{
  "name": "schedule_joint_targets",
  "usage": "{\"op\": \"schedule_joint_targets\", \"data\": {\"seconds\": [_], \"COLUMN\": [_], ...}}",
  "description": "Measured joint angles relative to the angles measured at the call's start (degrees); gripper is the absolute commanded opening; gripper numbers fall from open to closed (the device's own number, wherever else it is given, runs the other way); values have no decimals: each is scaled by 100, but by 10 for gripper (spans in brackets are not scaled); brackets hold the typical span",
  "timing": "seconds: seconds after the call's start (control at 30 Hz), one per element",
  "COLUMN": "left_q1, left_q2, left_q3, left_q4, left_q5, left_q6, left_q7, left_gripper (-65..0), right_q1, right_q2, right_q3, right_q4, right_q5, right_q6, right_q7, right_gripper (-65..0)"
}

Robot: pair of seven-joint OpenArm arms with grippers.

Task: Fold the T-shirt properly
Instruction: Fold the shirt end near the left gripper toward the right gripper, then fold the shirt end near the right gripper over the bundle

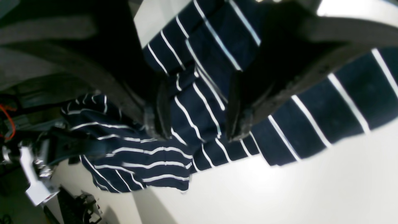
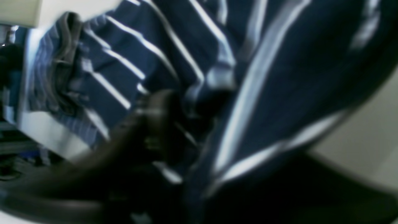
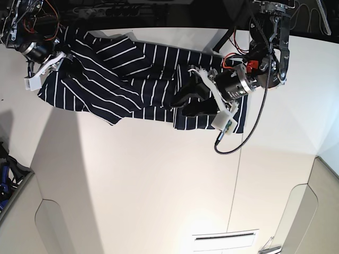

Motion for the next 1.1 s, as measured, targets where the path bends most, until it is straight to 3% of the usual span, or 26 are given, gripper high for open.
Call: {"op": "schedule_joint_targets", "data": {"seconds": [0.03, 0.3, 0.6, 0.7, 0.87, 1.1], "left_q1": [0, 4, 20, 118, 450, 835], "left_q2": [0, 2, -15, -22, -31, -31], "left_q3": [-44, -372, -595, -597, -586, -184], "left_q4": [81, 243, 245, 245, 245, 232], "left_q5": [2, -17, -31, -28, -103, -68], "left_q6": [-2, -17, -22, -22, -24, -24], "left_q7": [24, 339, 619, 608, 599, 599], "left_gripper": [-332, -332, -332, -332, -332, -332], "right_q1": [15, 46, 48, 232, 905, 1130], "right_q2": [-2, 35, 1228, 1484, 1556, 1394], "right_q3": [37, 774, 1364, 1366, 1325, 754], "right_q4": [0, 262, 380, 461, 839, 1781], "right_q5": [-20, -39, 61, 66, 262, 195], "right_q6": [0, 4, 2, 0, 2, 4], "right_q7": [-20, -66, -81, -254, -741, -817], "right_gripper": [-650, -650, -650, -650, -650, -650]}}
